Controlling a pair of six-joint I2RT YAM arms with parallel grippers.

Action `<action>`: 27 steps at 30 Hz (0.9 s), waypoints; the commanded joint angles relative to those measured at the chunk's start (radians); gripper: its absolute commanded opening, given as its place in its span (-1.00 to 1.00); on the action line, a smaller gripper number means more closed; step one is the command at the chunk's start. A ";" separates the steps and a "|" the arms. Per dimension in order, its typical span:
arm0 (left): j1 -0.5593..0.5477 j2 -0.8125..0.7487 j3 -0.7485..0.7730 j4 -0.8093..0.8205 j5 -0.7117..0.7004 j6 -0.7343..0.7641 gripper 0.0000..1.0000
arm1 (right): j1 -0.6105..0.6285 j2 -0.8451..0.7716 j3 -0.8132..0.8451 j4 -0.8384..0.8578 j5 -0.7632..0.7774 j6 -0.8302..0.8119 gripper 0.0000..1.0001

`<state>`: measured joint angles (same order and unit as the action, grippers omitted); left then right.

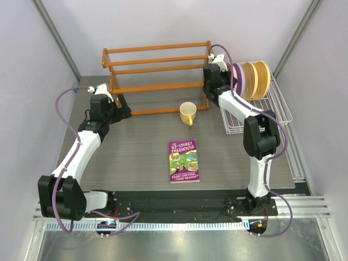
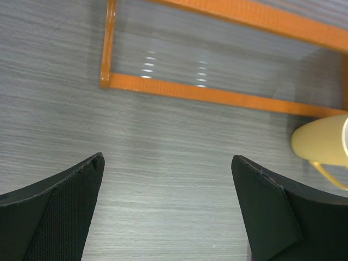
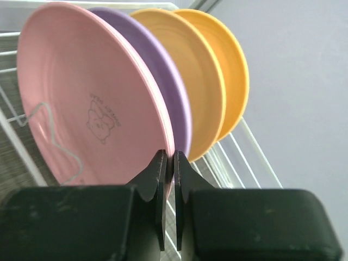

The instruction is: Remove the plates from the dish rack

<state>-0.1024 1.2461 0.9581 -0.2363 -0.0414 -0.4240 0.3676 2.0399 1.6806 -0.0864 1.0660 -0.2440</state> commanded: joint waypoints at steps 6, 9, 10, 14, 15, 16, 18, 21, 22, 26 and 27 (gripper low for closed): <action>-0.005 -0.034 0.014 0.014 0.006 0.033 0.99 | 0.030 -0.113 -0.119 0.683 0.225 -0.453 -0.97; -0.013 -0.042 0.007 0.023 0.009 0.036 0.99 | 0.040 -0.124 -0.140 0.862 0.258 -0.581 -0.95; -0.017 -0.042 0.007 0.025 0.009 0.037 0.99 | 0.044 -0.141 -0.145 0.888 0.258 -0.600 -0.95; -0.025 -0.040 0.007 0.026 0.008 0.044 0.99 | 0.057 -0.182 -0.131 0.942 0.259 -0.659 -0.95; -0.026 -0.039 0.007 0.026 0.009 0.047 0.99 | 0.057 -0.190 -0.128 0.945 0.262 -0.670 -0.95; -0.029 -0.040 0.005 0.026 0.011 0.047 0.99 | 0.057 -0.199 -0.121 0.947 0.268 -0.692 -0.95; -0.034 -0.039 0.004 0.031 0.029 0.047 0.99 | 0.060 -0.239 -0.122 0.926 0.284 -0.693 -0.94; -0.043 -0.039 -0.005 0.052 0.088 0.044 0.99 | 0.077 -0.346 -0.150 0.753 0.293 -0.585 -0.92; -0.046 -0.039 -0.009 0.058 0.104 0.036 0.99 | 0.082 -0.389 -0.144 0.637 0.281 -0.501 -0.93; -0.052 -0.037 -0.018 0.110 0.193 0.008 0.99 | 0.100 -0.578 -0.113 -0.108 0.079 0.134 -0.93; -0.054 -0.037 -0.022 0.121 0.211 0.001 0.99 | 0.105 -0.633 -0.110 -0.178 0.033 0.196 -0.94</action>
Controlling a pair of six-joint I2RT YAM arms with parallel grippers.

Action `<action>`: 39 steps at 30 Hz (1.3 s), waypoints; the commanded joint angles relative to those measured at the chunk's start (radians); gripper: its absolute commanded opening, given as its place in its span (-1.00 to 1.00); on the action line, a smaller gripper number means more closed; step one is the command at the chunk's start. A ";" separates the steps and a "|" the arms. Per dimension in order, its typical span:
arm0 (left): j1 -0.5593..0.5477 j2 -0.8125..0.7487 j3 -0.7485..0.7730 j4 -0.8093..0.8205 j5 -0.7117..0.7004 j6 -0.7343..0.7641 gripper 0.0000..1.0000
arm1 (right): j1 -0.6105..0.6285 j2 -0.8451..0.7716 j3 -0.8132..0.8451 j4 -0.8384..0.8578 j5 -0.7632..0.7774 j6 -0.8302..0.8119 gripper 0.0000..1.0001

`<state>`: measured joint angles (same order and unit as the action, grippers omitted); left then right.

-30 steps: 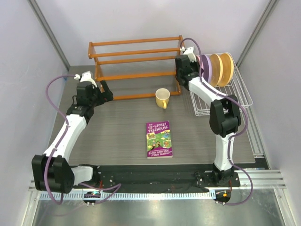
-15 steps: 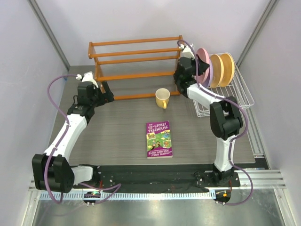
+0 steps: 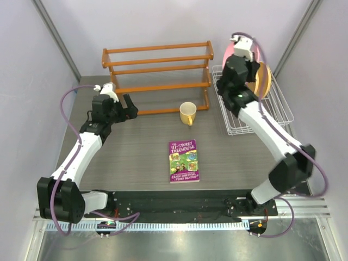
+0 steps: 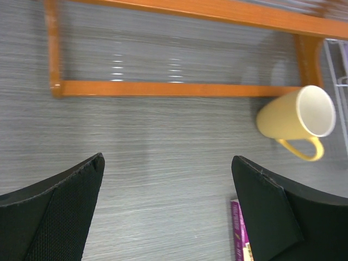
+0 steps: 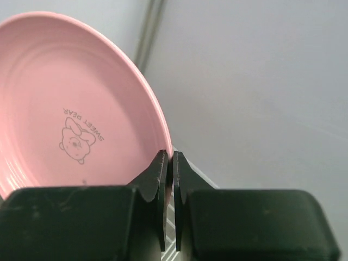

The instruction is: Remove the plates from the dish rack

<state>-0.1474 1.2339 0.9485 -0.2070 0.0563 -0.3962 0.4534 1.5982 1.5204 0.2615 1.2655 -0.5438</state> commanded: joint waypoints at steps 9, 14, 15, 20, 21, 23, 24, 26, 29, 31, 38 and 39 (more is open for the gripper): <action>-0.018 -0.093 -0.091 0.280 0.226 -0.179 0.99 | 0.088 -0.403 -0.138 -0.814 -0.575 0.884 -0.97; -0.037 -0.135 -0.154 0.392 0.238 -0.240 0.99 | 0.137 -0.449 -0.238 -0.799 -0.686 0.970 -0.98; -0.046 -0.148 -0.162 0.405 0.240 -0.251 0.99 | 0.143 -0.452 -0.268 -0.794 -0.705 0.981 -0.98; -0.086 -0.166 -0.203 0.436 0.228 -0.254 0.99 | 0.179 -0.446 -0.338 -0.728 -0.756 1.031 -0.97; -0.099 -0.168 -0.208 0.437 0.221 -0.253 0.98 | 0.189 -0.436 -0.350 -0.722 -0.758 1.039 -0.98; -0.121 -0.171 -0.223 0.439 0.214 -0.253 0.98 | 0.194 -0.423 -0.361 -0.696 -0.784 1.053 -0.98; -0.129 -0.172 -0.229 0.442 0.209 -0.253 0.98 | 0.205 -0.411 -0.370 -0.687 -0.795 1.059 -0.98; -0.156 -0.172 -0.243 0.445 0.203 -0.254 0.97 | 0.214 -0.396 -0.378 -0.653 -0.821 1.073 -0.98; -0.188 -0.171 -0.258 0.446 0.191 -0.254 0.94 | 0.228 -0.360 -0.387 -0.616 -0.841 1.087 -0.98; -0.205 -0.171 -0.269 0.442 0.169 -0.247 0.91 | 0.237 -0.331 -0.384 -0.593 -0.851 1.094 -0.98; -0.230 -0.165 -0.290 0.436 0.155 -0.230 0.43 | 0.251 -0.282 -0.362 -0.559 -0.887 1.113 -0.98; -0.231 -0.162 -0.295 0.429 0.152 -0.225 0.34 | 0.252 -0.279 -0.359 -0.558 -0.887 1.113 -0.97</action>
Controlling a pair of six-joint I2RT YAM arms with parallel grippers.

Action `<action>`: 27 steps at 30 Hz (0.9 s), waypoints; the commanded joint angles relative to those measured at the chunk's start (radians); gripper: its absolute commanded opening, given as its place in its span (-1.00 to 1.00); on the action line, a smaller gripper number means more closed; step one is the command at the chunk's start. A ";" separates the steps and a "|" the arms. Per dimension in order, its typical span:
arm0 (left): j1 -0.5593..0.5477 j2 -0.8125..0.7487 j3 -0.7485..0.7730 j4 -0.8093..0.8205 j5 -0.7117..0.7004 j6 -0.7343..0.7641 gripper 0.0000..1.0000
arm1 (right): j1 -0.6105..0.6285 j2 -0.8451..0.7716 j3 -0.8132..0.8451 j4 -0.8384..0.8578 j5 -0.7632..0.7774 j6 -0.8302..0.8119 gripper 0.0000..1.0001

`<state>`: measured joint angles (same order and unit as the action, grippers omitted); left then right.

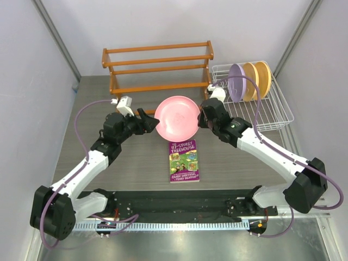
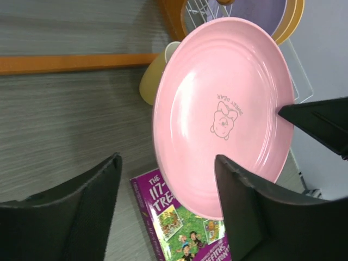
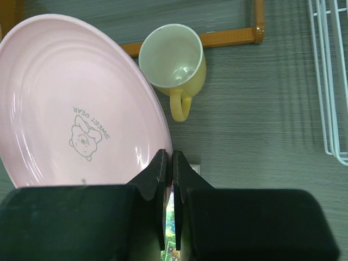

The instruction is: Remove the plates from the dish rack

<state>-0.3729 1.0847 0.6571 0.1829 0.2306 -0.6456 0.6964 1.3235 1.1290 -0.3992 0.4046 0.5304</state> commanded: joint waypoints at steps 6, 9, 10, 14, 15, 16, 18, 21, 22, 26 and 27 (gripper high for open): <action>-0.006 0.018 -0.010 0.029 -0.054 0.037 0.03 | 0.014 -0.003 0.051 0.115 -0.055 0.052 -0.98; -0.008 0.032 -0.017 0.046 -0.063 0.029 0.07 | 0.018 -0.004 0.057 0.112 -0.066 0.052 -0.98; -0.009 0.034 -0.020 0.052 -0.066 0.029 0.07 | 0.018 -0.004 0.060 0.114 -0.070 0.057 -0.98; -0.011 0.049 -0.025 0.069 -0.076 0.029 -0.07 | 0.022 -0.001 0.055 0.114 -0.092 0.068 -0.97; -0.012 0.053 -0.025 0.070 -0.079 0.029 -0.17 | 0.022 -0.003 0.054 0.114 -0.095 0.071 -0.97; -0.012 0.061 -0.024 0.070 -0.079 0.029 -0.44 | 0.025 -0.003 0.052 0.114 -0.099 0.071 -0.98; -0.015 0.069 -0.022 0.069 -0.083 0.029 -0.76 | 0.026 -0.004 0.048 0.114 -0.098 0.072 -0.98; -0.020 0.060 -0.022 0.047 -0.118 0.031 -1.00 | 0.028 -0.010 0.046 0.117 -0.086 0.062 -0.94; -0.018 0.046 -0.021 0.032 -0.166 0.034 -1.00 | 0.028 -0.013 0.048 0.114 -0.066 0.057 -0.70; -0.018 0.012 0.015 -0.118 -0.315 0.083 -1.00 | 0.028 -0.029 0.067 0.062 0.044 0.011 -0.18; -0.020 0.003 0.021 -0.149 -0.344 0.084 -1.00 | 0.026 -0.032 0.072 0.051 0.074 -0.013 -0.06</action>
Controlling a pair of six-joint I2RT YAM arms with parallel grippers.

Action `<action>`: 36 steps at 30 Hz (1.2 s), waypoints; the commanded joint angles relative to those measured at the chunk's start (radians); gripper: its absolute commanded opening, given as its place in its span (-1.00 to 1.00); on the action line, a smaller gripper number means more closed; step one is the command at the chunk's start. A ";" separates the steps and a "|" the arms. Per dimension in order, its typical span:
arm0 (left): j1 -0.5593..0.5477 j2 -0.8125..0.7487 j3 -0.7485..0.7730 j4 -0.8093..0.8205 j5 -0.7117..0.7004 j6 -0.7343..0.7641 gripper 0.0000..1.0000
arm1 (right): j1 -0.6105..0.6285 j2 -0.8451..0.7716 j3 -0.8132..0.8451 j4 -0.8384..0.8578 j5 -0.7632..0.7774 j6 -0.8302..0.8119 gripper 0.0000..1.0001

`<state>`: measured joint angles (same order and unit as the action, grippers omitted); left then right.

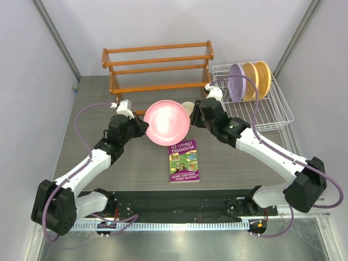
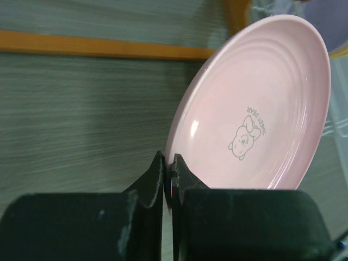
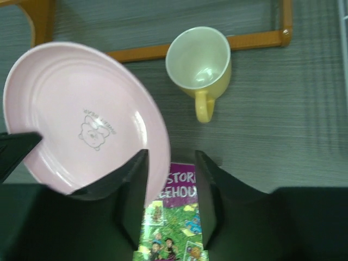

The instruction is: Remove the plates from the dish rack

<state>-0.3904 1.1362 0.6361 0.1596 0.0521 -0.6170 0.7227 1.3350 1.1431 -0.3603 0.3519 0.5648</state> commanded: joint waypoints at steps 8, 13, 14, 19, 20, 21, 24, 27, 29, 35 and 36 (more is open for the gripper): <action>0.004 -0.162 0.030 -0.359 -0.395 0.017 -1.00 | -0.041 -0.079 0.084 -0.060 0.398 -0.209 0.16; 0.010 -0.181 -0.010 -0.431 -0.492 -0.022 -1.00 | -0.207 -0.062 0.096 -0.074 0.309 -0.206 0.18; 0.012 -0.184 -0.018 -0.437 -0.511 -0.033 -1.00 | -0.235 -0.057 0.099 -0.080 0.303 -0.201 0.18; 0.012 -0.219 -0.093 -0.442 -0.570 -0.072 -1.00 | -0.368 0.006 0.161 -0.078 0.294 -0.232 0.18; 0.012 -0.219 -0.099 -0.446 -0.580 -0.085 -1.00 | -0.385 0.018 0.171 -0.077 0.292 -0.239 0.18; 0.012 -0.217 -0.107 -0.448 -0.586 -0.090 -1.00 | -0.400 0.032 0.184 -0.075 0.289 -0.247 0.18; 0.012 -0.213 -0.128 -0.462 -0.600 -0.110 -1.00 | -0.456 0.091 0.227 -0.069 0.274 -0.262 0.18; 0.012 -0.219 -0.139 -0.479 -0.607 -0.125 -0.92 | -0.497 0.154 0.273 -0.055 0.291 -0.281 0.18; 0.012 -0.231 -0.150 -0.474 -0.606 -0.125 -0.72 | -0.526 0.211 0.299 -0.023 0.294 -0.308 0.18; 0.012 -0.271 -0.148 -0.483 -0.610 -0.119 -0.15 | -0.543 0.363 0.388 0.087 0.375 -0.419 0.16; 0.012 -0.280 -0.145 -0.489 -0.613 -0.121 -0.03 | -0.545 0.380 0.400 0.092 0.377 -0.430 0.15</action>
<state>-0.3840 0.8898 0.4873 -0.3309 -0.5171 -0.7265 0.1795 1.6650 1.4769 -0.3820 0.6724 0.2321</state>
